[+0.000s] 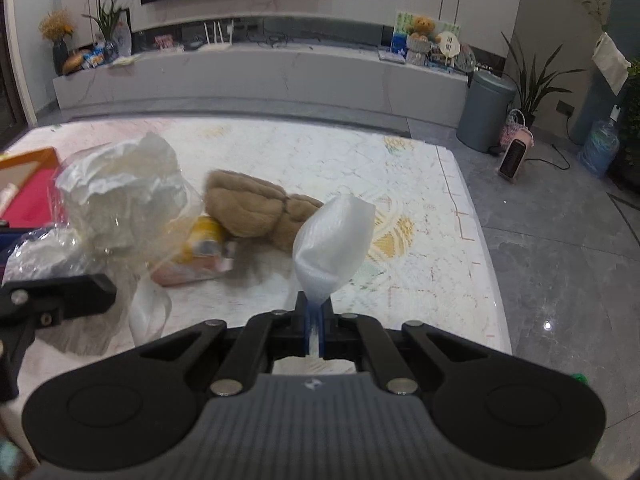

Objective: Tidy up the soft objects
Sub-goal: 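Carry the wrapped bundle and foam sheet over the white box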

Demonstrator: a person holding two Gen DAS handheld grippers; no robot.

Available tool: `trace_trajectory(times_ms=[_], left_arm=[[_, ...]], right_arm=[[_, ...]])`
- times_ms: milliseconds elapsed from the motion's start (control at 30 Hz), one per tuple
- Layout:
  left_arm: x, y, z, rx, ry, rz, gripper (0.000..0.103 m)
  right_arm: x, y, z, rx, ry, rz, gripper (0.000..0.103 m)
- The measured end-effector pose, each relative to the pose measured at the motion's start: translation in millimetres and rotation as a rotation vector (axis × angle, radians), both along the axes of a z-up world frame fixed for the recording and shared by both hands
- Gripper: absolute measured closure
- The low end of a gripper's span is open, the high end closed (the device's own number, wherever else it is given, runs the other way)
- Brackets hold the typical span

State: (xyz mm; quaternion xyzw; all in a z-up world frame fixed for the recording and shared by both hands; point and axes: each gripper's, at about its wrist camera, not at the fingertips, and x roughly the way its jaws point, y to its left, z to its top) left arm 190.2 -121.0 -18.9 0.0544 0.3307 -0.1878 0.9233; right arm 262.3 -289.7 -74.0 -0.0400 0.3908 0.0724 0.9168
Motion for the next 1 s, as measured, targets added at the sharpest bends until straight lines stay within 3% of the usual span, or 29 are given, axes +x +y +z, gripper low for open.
trace_trajectory(times_ms=[533,1000], left_arm=[[-62,114,38,-0.086,-0.07,0.19,0.057],[-81,228,56,-0.088,-0.11,0.412,0.057]], right_arm=[[-109,89,63,0.209,-0.108,0.116,0.103],[-115,205,102,0.284,-0.17,0.322,0.103]])
